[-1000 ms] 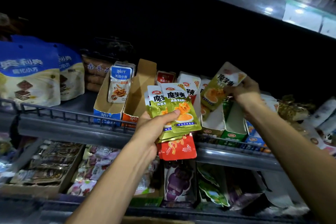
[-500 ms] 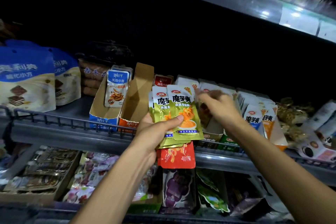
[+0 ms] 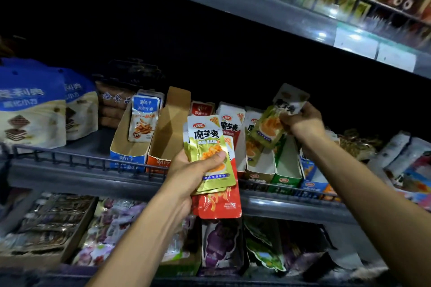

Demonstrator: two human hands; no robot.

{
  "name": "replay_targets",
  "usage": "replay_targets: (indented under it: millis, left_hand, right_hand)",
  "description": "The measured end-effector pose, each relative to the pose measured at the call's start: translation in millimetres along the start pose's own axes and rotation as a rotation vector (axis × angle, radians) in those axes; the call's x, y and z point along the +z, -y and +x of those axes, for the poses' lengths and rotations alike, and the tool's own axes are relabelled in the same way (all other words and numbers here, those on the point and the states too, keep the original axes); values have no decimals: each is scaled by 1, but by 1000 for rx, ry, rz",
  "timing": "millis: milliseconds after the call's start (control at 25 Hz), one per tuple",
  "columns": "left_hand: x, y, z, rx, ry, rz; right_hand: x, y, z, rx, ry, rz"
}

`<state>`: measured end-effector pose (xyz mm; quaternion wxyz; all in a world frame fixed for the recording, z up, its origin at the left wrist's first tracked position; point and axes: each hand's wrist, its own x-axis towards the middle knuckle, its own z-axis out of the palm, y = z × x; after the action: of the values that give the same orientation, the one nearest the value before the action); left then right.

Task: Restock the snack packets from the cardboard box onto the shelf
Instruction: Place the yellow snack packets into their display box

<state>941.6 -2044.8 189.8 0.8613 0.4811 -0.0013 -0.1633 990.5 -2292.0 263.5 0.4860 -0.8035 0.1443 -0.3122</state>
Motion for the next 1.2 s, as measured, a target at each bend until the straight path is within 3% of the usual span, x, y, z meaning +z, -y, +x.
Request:
replay_targets:
  millis: [120,200,360,480,600,680,840,920,1120,1200]
  left_hand:
    - [-2,-3,-2,7,-3,5]
    - [-3,-3,-2,-5,0,13]
    - [-9,-3,0,-24,5,52]
    - [-12,-5,5,-13,-3,71]
    - [-12,-5,5,1,-9,70]
    - [-10,-4,5,-1,-15,54]
    - [-2,3,3,1,-13,69]
    - [3,8,1,8,-12,85]
    - [5,13,-5,-11,0,71]
    - [4,11,-5,-34,30,58]
  right_hand:
    - [9,-13,-4,-36,169,-101]
    - [20,-26,-5,-122,207,-375]
    - [28,-45,-5,-363,2,-999]
    - [29,-51,-5,-365,-99,-1070]
    - [25,-46,-15,-374,-100,-973]
    - [25,-29,-34,-428,-95,-765]
    - [40,15,-87,-147,371,-177]
    - [48,26,-101,-6,518,-116]
    - [51,29,-107,223,559,42]
    - [49,27,-104,304,478,170]
